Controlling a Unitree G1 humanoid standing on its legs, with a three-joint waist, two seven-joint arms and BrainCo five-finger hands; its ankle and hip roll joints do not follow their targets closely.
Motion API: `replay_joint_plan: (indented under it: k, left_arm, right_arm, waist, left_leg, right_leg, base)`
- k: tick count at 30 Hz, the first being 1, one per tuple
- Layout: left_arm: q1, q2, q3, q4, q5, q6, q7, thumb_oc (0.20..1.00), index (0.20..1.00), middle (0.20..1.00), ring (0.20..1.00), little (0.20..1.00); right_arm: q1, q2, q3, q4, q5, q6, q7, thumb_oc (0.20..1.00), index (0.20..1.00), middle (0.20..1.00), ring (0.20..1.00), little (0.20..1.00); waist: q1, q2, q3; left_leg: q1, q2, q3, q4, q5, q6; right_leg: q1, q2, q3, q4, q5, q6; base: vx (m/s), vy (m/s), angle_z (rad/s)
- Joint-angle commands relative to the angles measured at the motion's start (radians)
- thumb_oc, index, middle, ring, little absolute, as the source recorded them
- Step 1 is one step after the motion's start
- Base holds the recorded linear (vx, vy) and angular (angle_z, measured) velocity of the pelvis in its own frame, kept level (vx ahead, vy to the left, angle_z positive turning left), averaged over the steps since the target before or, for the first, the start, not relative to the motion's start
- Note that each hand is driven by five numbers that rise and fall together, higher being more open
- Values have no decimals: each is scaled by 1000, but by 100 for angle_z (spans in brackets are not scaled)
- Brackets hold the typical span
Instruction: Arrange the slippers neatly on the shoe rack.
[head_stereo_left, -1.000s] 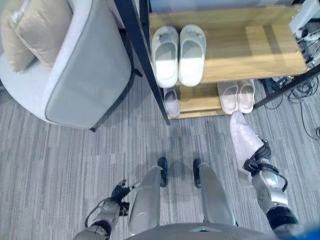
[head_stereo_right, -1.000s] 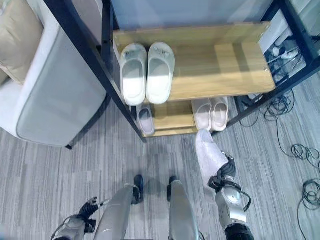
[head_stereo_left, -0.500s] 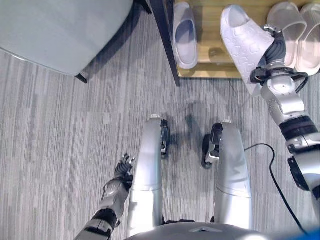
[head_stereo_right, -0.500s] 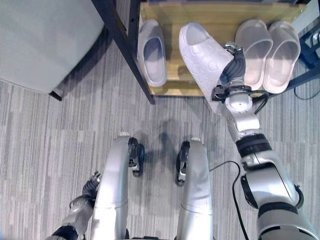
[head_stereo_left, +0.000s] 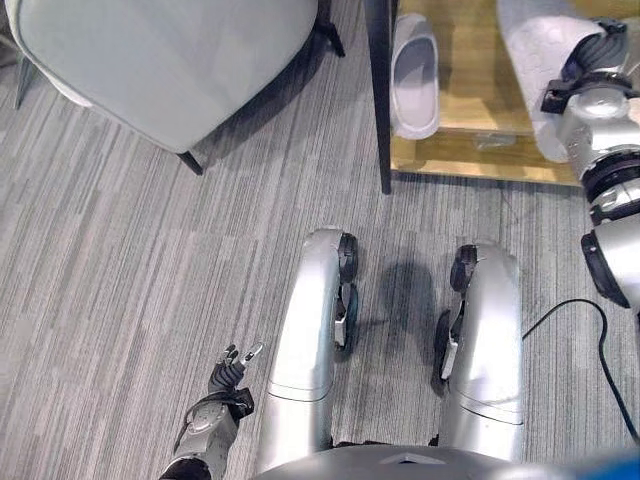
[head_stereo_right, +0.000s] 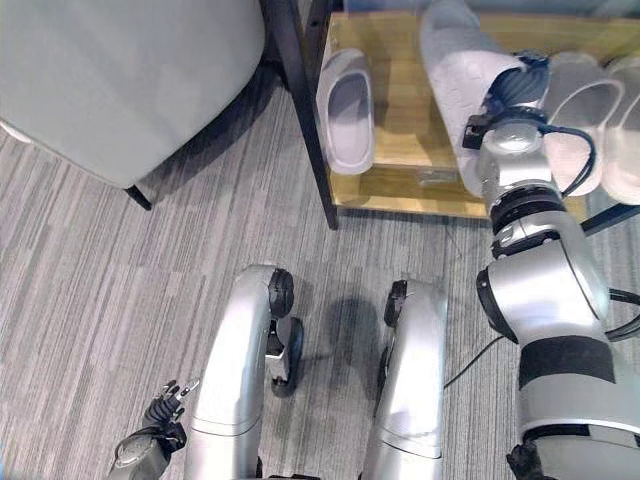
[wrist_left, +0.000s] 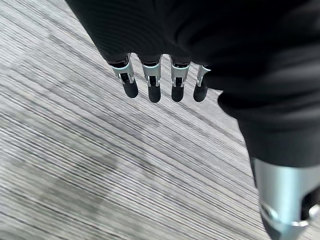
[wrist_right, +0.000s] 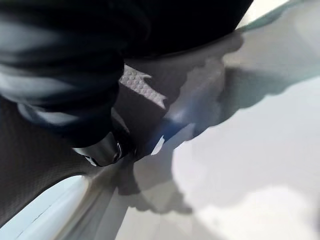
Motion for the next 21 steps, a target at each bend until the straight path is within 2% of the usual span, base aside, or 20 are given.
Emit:
replay_joint_plan:
  k: [1, 6, 11, 15, 20, 21]
  left_arm:
    - [-8, 36, 33, 1, -64, -33, 3, 1000, 1000, 1000, 1000, 1000]
    - [11, 46, 31, 1, -57, -42, -3, 1000, 1000, 1000, 1000, 1000]
    - [58, 83, 39, -95, -34, -58, -11, 1000, 1000, 1000, 1000, 1000]
    - [85, 74, 42, -69, -52, -58, -10, 1000, 1000, 1000, 1000, 1000]
    - [107, 94, 3, -105, -31, -55, 9, 1000, 1000, 1000, 1000, 1000]
    - [118, 93, 1, -109, -32, -53, 8, 1000, 1000, 1000, 1000, 1000]
  right_arm:
    - [-97, -30, 13, -56, 19, -38, -19, 200, 200, 200, 200, 200]
    - [-116, -34, 15, -11, 39, -42, -17, 200, 200, 200, 200, 200]
    - [-135, -74, 17, 28, 42, -49, -31, 200, 200, 200, 200, 200]
    - [-179, -71, 49, 61, 42, -40, -33, 200, 200, 200, 200, 200]
    - [-242, -73, 114, 133, 44, -31, -33, 200, 200, 200, 200, 200]
    - [-247, -70, 119, 143, 46, -27, -31, 583, 583, 583, 583, 583]
  waist:
    - [24, 3, 3]
    - [36, 6, 17]
    - [67, 15, 37]
    - [80, 0, 62]
    - [86, 1, 88]
    - [85, -1, 88]
  left_leg:
    - [134, -12, -91, -38, -142, -11]
    - [134, -16, -91, -30, -148, -6]
    - [134, -16, -96, -30, -141, -6]
    - [134, -15, -101, -16, -144, -10]
    - [134, -1, -101, 31, -170, -13]
    - [134, -1, -101, 34, -173, -13]
  right_leg:
    - [67, -18, 61, -124, 146, -39]
    - [72, -21, 62, -114, 142, -44]
    - [78, -42, 47, -124, 145, -45]
    - [79, -45, 46, -103, 140, -49]
    - [64, -48, 49, -51, 123, -56]
    - [63, -47, 48, -48, 123, -57]
  base:
    - [0, 0, 0]
    - [1, 3, 1]
    - [-13, 26, 3]
    - [-17, -18, 5]
    - [-14, -10, 5]
    - [-2, 8, 6]
